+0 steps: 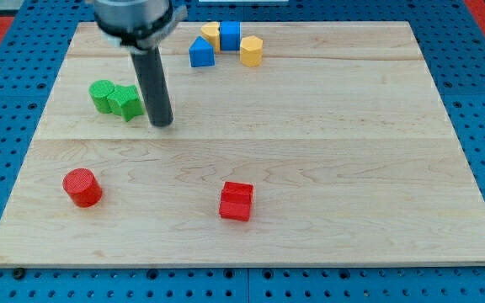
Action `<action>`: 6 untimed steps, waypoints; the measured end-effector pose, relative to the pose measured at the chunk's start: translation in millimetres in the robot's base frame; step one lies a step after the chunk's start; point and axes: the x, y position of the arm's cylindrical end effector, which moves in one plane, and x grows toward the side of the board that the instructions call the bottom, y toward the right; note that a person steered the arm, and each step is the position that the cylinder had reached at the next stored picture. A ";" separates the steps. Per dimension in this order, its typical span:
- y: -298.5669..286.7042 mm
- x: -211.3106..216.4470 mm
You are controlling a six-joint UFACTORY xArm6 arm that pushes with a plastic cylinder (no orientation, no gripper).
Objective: Place the red circle towards bottom of green circle
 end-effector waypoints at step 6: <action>-82.9 35.2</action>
